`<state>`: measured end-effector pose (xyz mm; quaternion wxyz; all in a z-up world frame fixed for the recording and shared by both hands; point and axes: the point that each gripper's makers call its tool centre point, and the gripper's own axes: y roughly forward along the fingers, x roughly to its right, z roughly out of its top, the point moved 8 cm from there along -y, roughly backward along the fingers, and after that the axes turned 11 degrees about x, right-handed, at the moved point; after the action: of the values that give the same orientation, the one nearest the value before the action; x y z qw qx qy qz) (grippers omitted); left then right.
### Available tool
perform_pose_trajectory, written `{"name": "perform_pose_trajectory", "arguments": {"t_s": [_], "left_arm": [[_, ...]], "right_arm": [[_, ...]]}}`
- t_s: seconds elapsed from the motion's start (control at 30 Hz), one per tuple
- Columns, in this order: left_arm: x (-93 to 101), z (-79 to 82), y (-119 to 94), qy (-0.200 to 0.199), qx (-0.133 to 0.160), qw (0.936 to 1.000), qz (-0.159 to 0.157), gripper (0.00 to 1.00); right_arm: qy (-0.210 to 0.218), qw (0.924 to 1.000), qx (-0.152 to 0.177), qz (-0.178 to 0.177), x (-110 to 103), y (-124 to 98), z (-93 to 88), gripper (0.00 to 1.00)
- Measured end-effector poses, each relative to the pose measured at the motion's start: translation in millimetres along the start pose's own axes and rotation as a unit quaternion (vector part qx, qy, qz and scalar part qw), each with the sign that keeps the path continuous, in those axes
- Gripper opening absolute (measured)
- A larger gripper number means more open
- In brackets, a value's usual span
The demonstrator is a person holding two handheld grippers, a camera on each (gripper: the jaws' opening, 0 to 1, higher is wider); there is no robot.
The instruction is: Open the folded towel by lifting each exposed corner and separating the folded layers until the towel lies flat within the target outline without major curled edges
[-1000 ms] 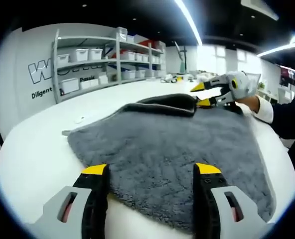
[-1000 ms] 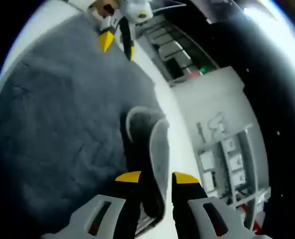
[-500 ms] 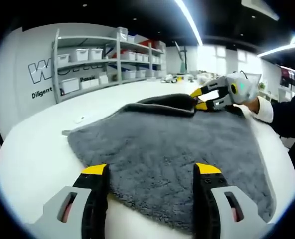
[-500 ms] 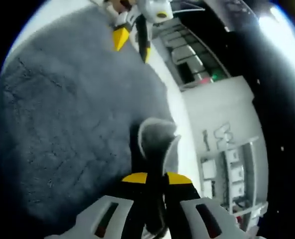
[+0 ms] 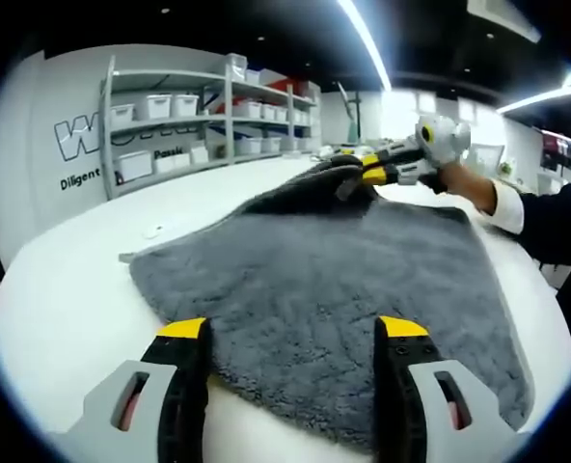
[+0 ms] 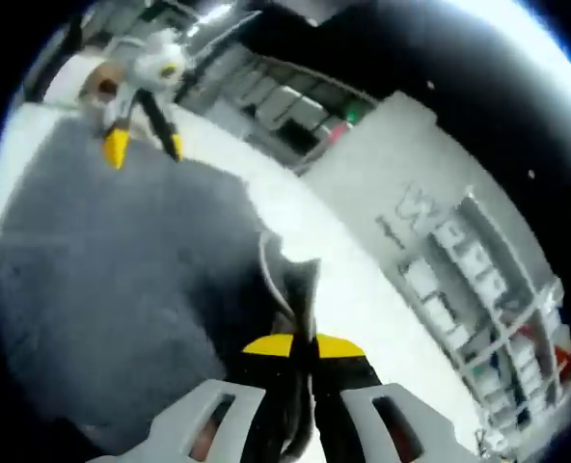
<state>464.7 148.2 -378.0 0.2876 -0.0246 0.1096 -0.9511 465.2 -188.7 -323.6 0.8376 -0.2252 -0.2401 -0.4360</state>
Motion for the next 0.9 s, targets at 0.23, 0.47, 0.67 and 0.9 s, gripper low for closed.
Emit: {"name": "perform_pose_trajectory", "arguments": {"t_s": [0.23, 0.47, 0.67, 0.9], "left_arm": [[-5.3, 0.8, 2, 0.001, -0.001, 1.0000, -0.001, 0.68], [-1.6, 0.9, 3, 0.001, 0.001, 1.0000, 0.001, 0.68], [1.8, 0.5, 6, 0.001, 0.007, 1.0000, -0.004, 0.69], [9.4, 0.6, 12, 0.002, 0.011, 0.9999, -0.007, 0.69]], "right_arm": [[0.096, 0.9950, -0.019, -0.020, 16, 3, -24.5, 0.00], [0.142, 0.9891, -0.019, -0.034, 35, 17, -49.7, 0.00], [0.178, 0.9818, -0.040, -0.052, 44, 22, -71.1, 0.00], [0.201, 0.9755, -0.067, -0.059, 49, 23, -84.3, 0.01]]}}
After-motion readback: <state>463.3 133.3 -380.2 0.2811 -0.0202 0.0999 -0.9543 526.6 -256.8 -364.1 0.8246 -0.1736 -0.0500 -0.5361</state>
